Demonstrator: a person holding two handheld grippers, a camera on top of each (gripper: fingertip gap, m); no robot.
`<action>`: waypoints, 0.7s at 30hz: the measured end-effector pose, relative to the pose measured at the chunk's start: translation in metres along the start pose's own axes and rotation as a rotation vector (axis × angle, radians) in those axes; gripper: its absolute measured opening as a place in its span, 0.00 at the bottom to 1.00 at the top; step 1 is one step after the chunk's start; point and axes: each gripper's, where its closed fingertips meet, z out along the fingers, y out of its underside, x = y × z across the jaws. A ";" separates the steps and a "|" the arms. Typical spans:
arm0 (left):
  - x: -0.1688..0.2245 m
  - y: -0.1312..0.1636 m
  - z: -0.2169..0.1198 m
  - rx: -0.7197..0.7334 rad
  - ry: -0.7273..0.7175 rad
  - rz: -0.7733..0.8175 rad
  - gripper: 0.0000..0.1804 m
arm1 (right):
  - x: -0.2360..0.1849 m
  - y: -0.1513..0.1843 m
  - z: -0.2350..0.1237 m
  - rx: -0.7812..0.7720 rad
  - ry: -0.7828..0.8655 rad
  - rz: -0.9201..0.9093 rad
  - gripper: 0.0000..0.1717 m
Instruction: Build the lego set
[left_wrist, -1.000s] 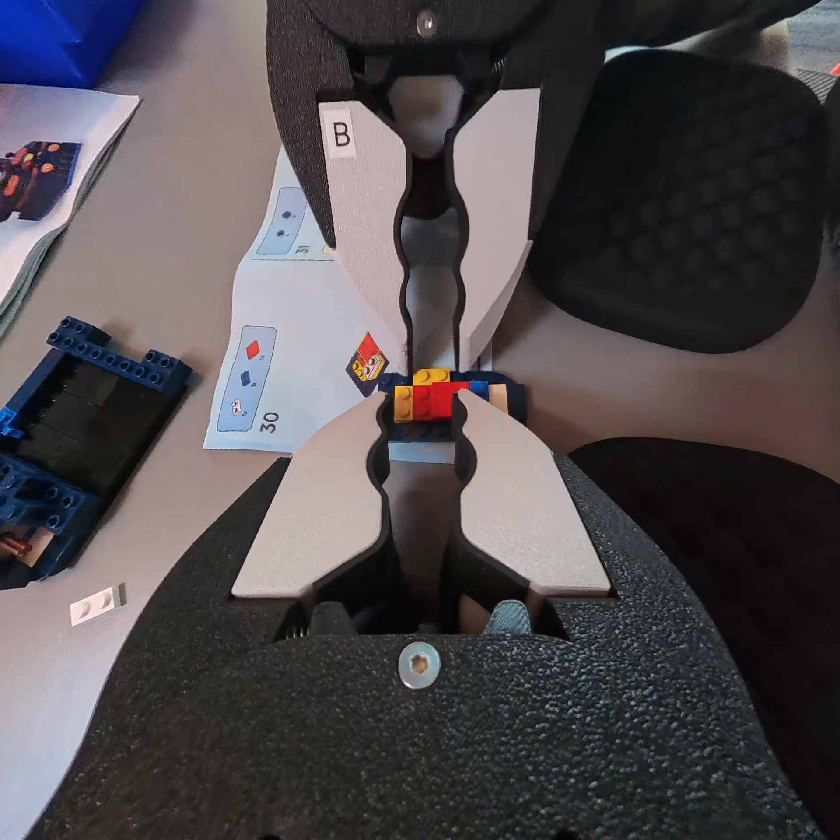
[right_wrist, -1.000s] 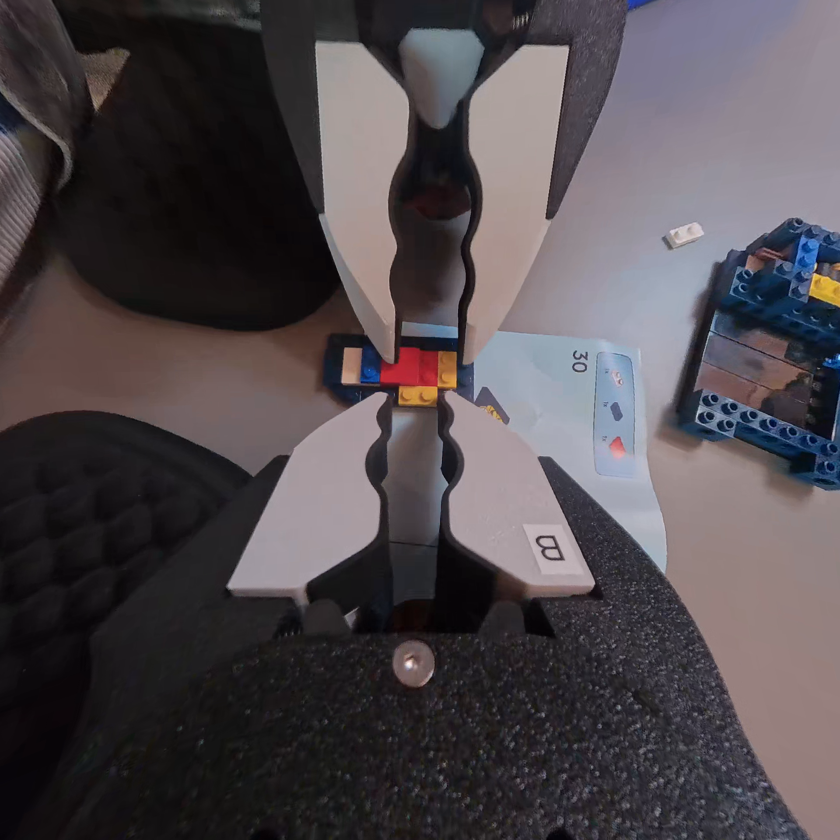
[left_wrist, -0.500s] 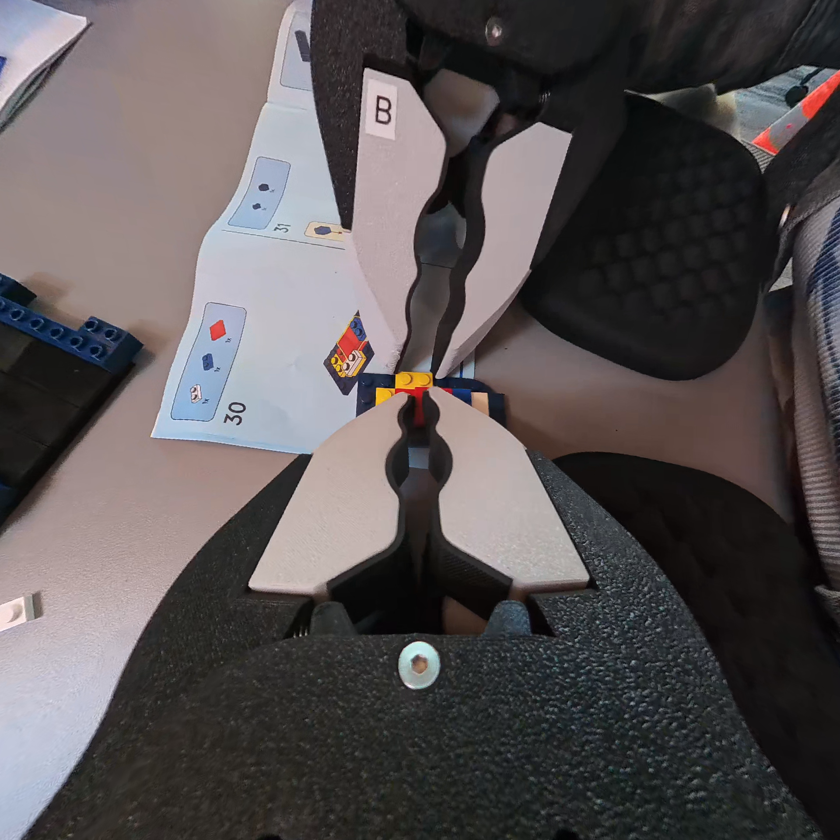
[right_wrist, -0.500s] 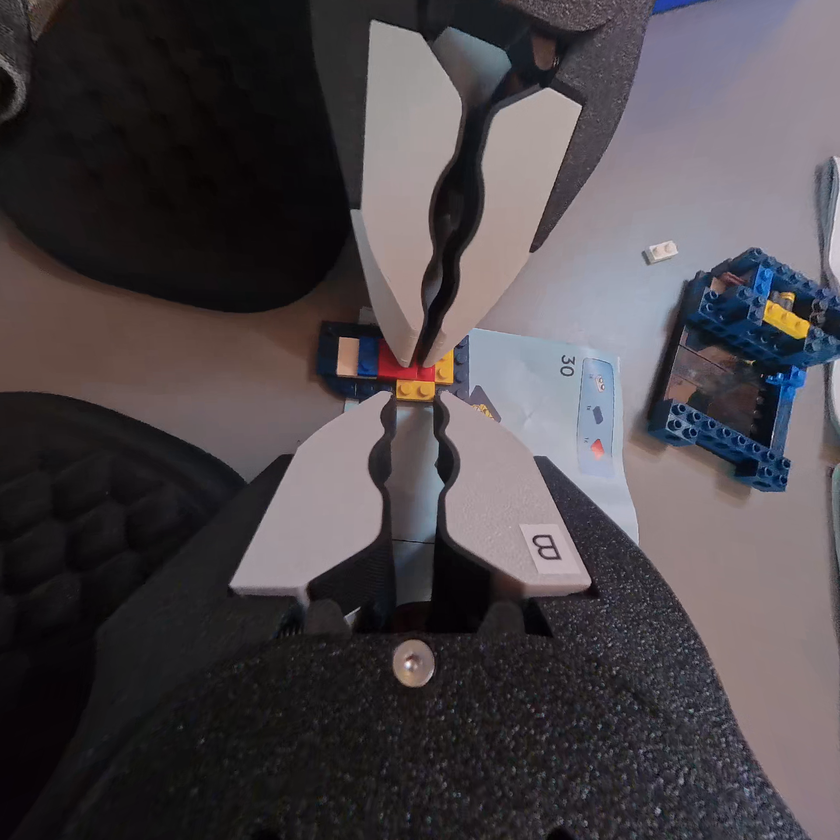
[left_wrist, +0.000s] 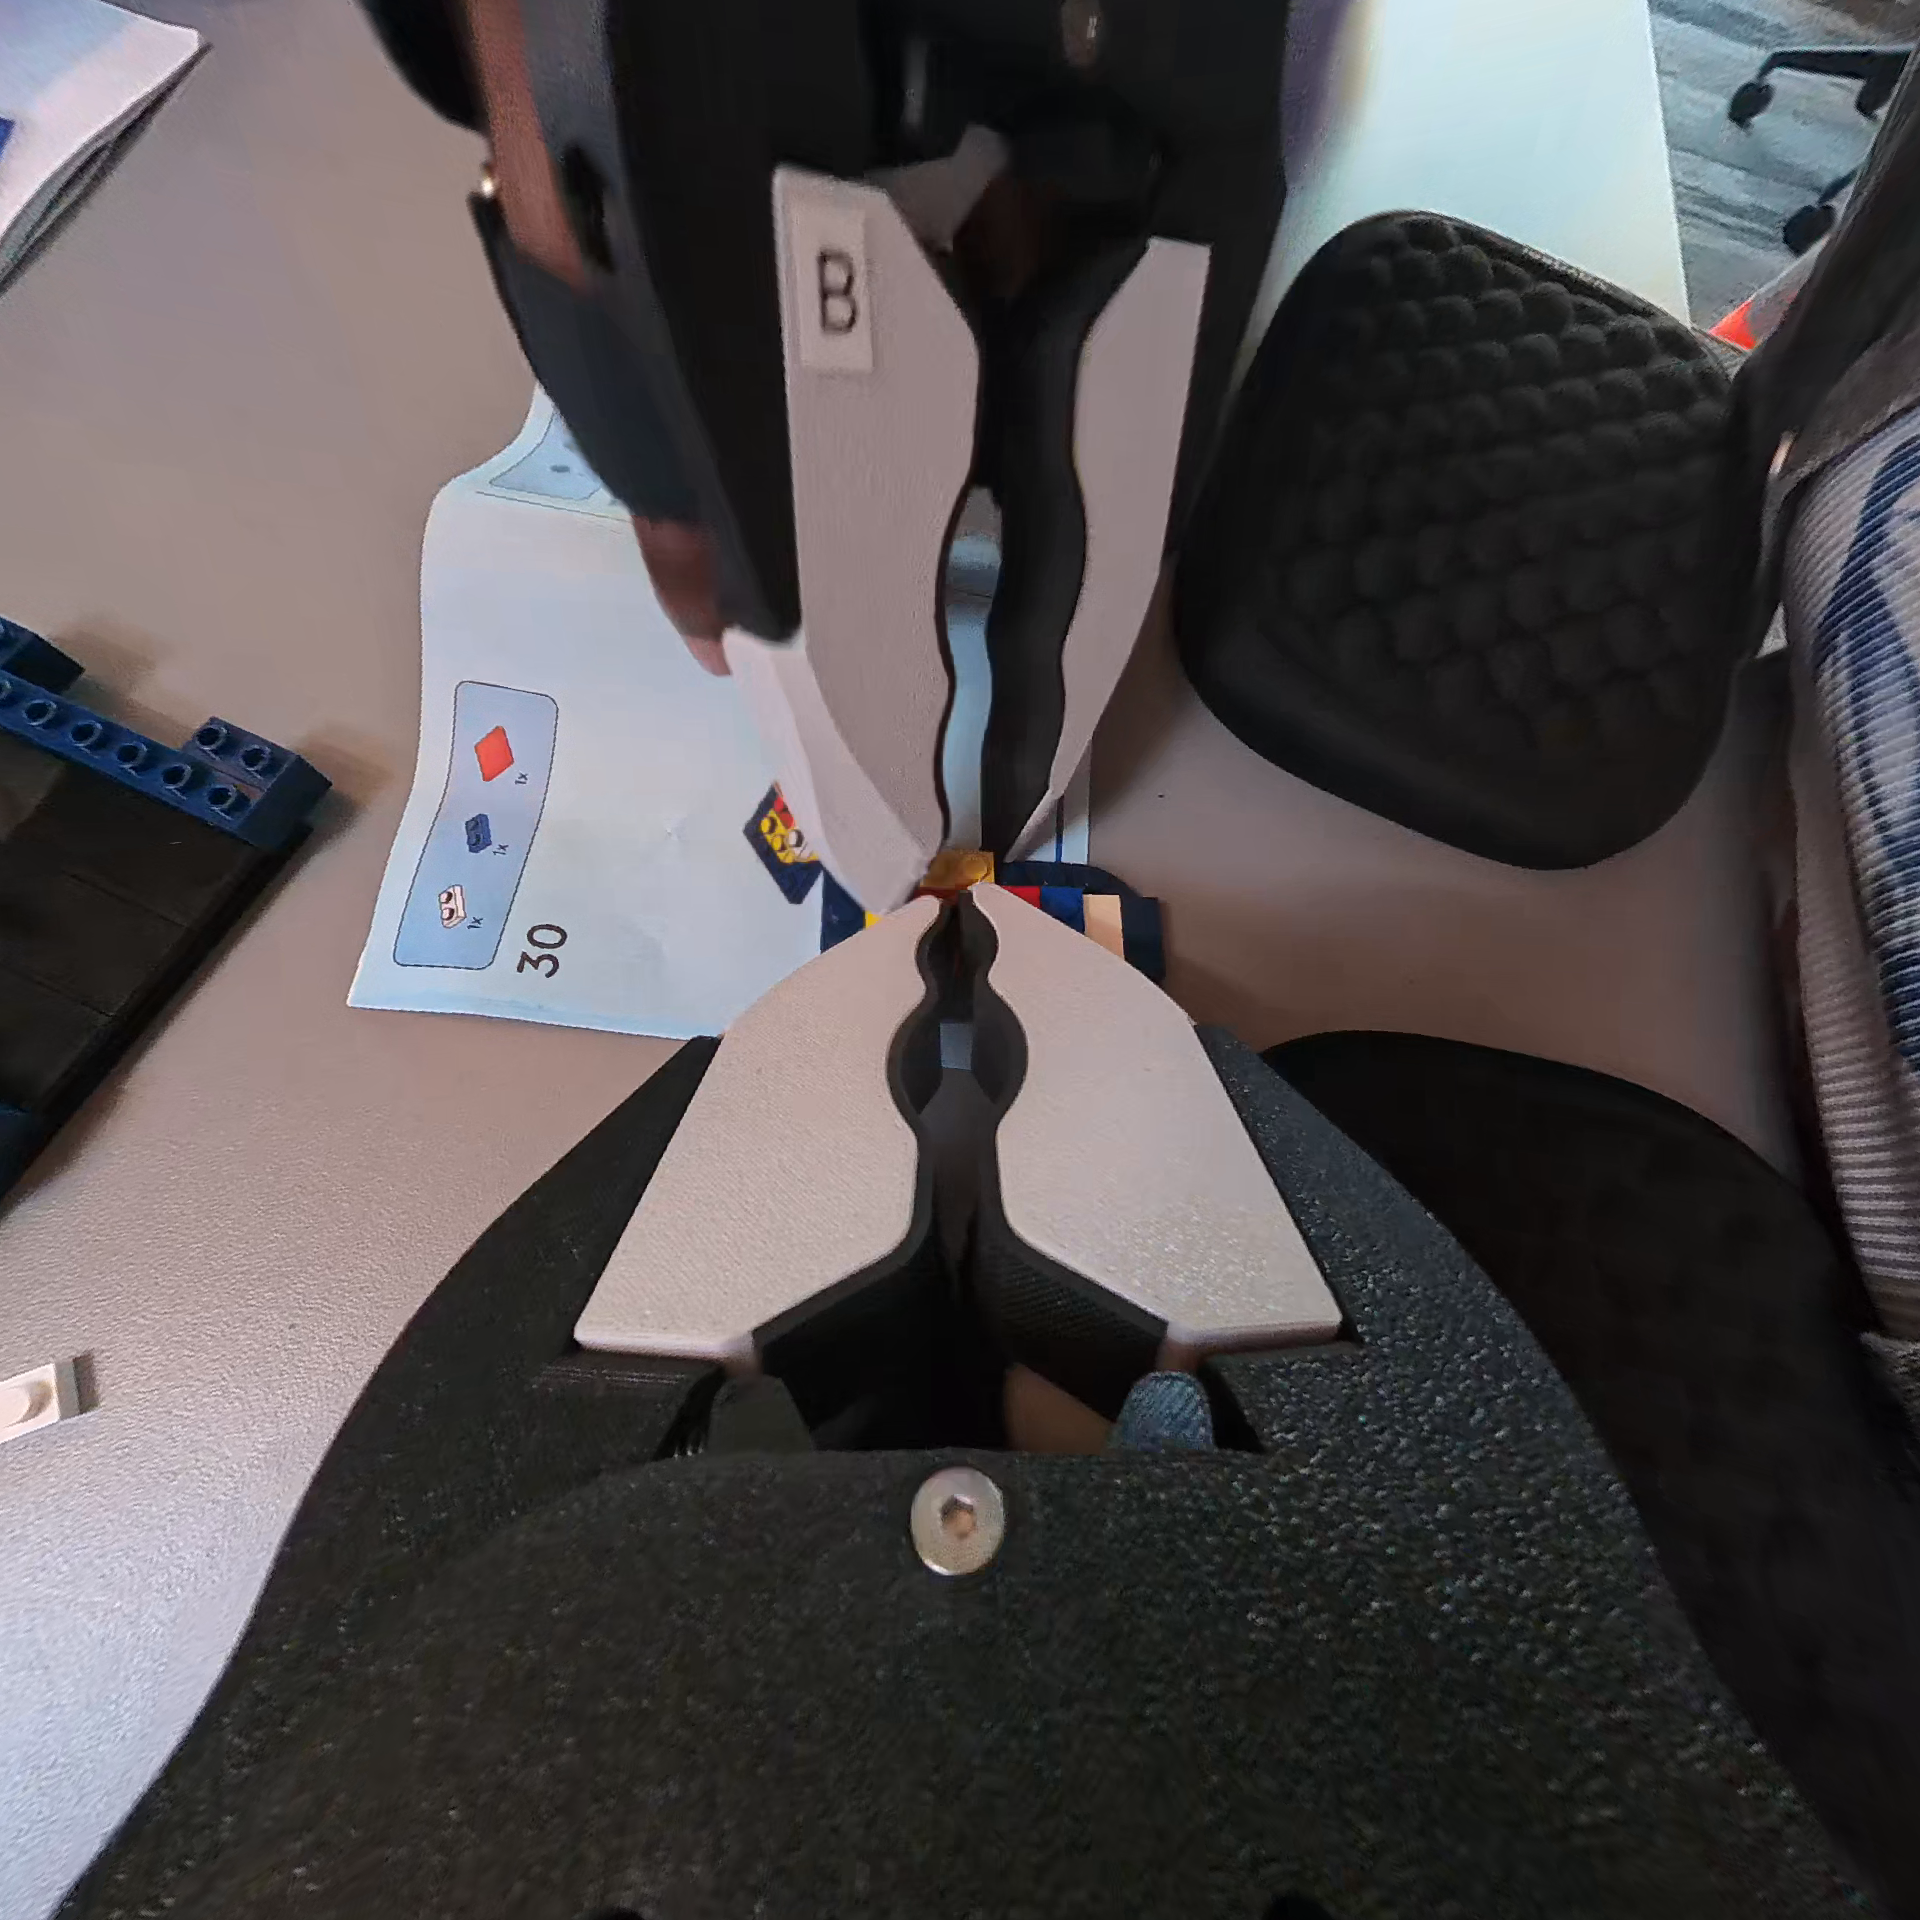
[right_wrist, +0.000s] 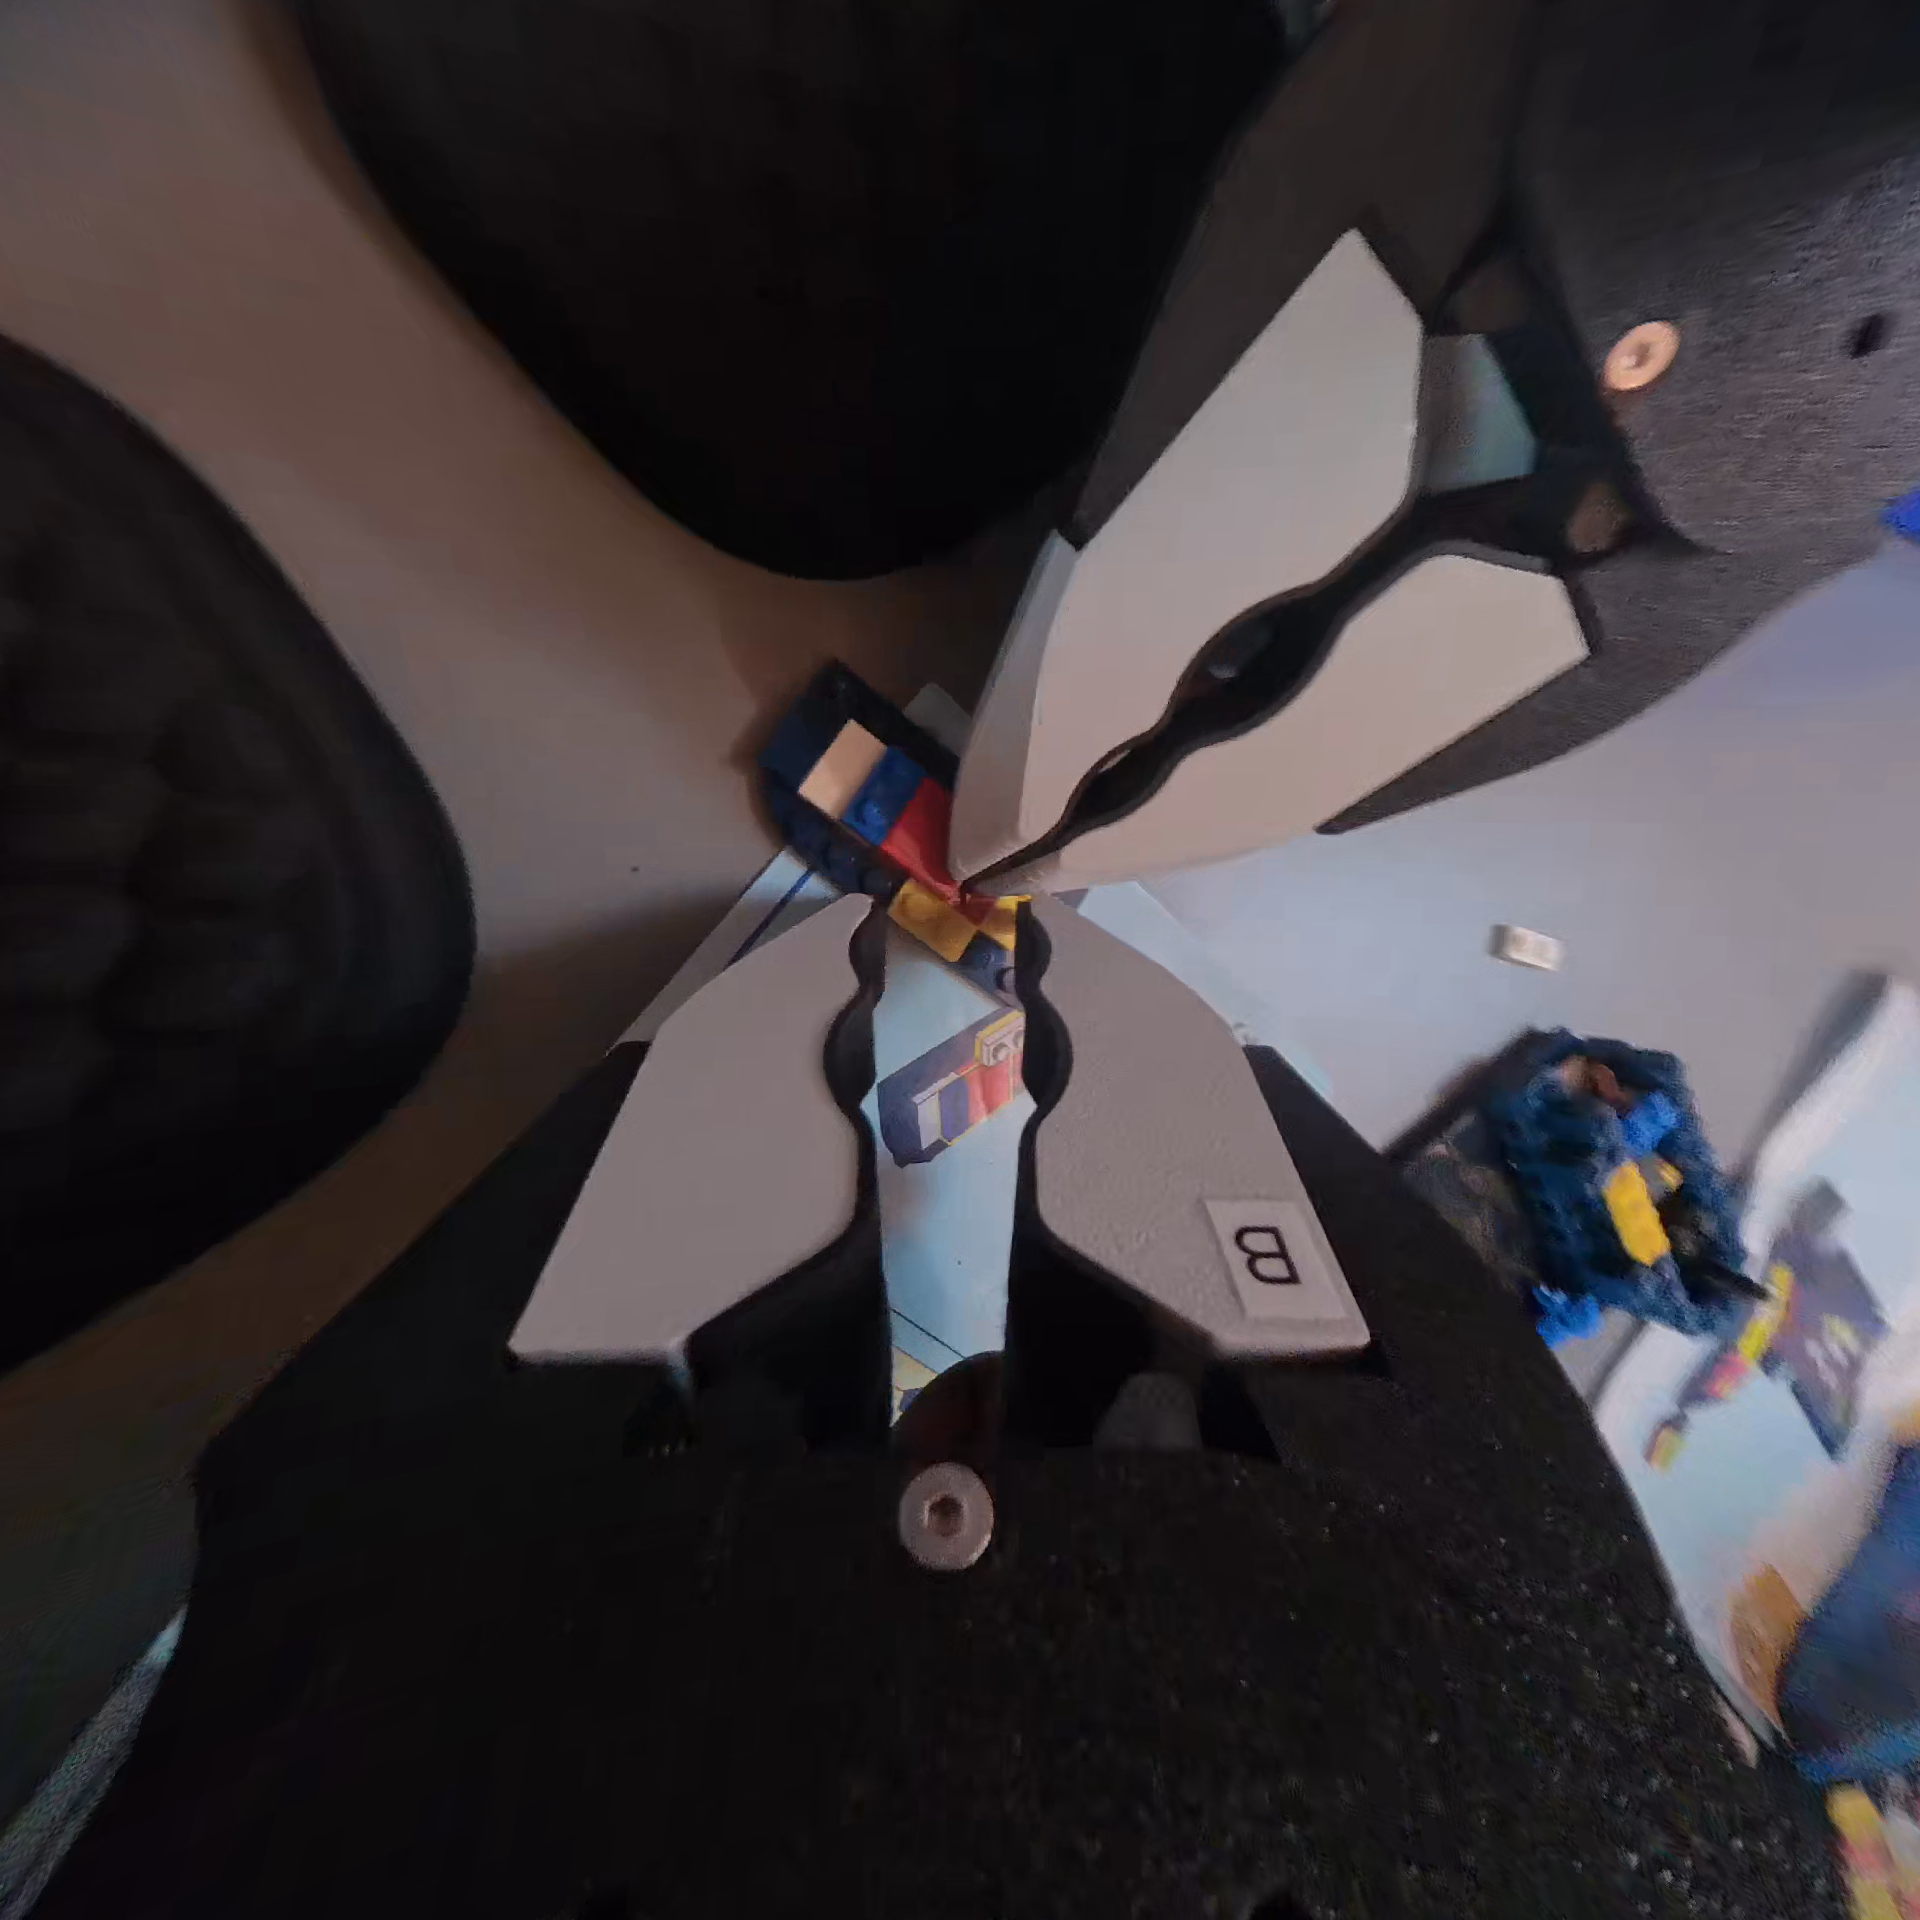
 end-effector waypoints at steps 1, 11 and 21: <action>0.000 0.000 0.000 0.000 -0.001 0.004 0.00 | 0.000 0.001 0.001 -0.014 -0.042 -0.010 0.14; 0.000 0.000 -0.001 0.000 0.001 0.010 0.00 | 0.008 0.007 0.003 -0.103 -0.224 -0.279 0.14; 0.000 0.001 -0.001 0.001 -0.006 0.019 0.00 | 0.010 0.007 0.007 -0.029 -0.350 -0.226 0.17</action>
